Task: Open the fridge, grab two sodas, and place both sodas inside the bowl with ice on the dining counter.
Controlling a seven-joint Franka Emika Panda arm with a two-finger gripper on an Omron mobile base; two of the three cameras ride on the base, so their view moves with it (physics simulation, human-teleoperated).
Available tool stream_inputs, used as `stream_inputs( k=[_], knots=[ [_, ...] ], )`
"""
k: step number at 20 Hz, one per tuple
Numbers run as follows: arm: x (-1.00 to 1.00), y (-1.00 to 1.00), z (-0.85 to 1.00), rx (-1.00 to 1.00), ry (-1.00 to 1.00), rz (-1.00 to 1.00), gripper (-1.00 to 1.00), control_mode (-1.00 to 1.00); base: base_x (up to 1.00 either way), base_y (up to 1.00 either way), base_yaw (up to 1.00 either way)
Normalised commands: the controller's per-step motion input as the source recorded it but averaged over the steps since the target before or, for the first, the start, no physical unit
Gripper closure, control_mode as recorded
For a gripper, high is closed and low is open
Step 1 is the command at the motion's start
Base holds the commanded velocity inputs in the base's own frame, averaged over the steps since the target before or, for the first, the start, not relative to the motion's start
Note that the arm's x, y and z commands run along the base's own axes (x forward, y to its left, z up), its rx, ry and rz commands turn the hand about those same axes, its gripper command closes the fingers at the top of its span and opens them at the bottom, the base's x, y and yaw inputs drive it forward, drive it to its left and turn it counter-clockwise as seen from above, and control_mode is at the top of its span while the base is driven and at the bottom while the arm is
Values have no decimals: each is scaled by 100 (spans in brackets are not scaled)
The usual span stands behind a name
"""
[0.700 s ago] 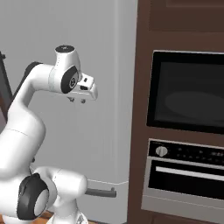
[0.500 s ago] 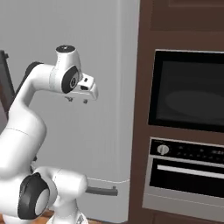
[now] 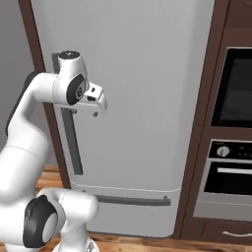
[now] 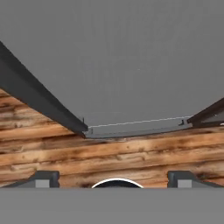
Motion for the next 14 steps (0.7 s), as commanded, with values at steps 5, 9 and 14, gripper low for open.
stream_inputs(
  k=[5,9,14],
  knots=[
    [0,0,0,0,0,0,-100,100,-18,78,-37],
    [0,0,0,0,0,0,-100,100,-10,83,-34],
    [0,0,0,0,0,0,-100,100,0,74,-30]
  ],
)
